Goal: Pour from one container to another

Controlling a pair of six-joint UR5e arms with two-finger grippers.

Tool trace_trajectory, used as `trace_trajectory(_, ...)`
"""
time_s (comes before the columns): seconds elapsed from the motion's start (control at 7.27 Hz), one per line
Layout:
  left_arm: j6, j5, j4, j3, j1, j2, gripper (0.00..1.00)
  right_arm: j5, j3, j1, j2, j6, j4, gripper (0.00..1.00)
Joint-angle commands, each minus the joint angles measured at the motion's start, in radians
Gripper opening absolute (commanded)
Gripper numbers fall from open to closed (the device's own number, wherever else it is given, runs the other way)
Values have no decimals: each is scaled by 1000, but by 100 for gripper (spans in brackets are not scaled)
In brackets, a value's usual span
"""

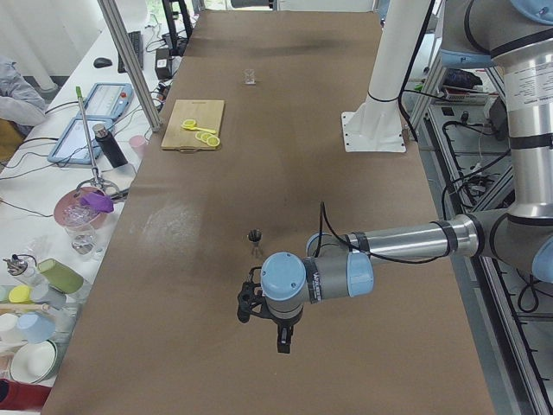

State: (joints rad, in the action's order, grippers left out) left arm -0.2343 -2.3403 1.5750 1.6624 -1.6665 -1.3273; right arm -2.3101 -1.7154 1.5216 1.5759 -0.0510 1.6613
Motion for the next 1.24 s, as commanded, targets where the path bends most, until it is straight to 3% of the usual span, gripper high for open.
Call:
trace_trajectory(0.0,-3,55,-7,5,-6,11,99,-2,0,2,0,-1,0,100)
trace_trajectory(1.1,-5,69,-6,22,-47,25,99,-2,2,5,-2,2,0,100)
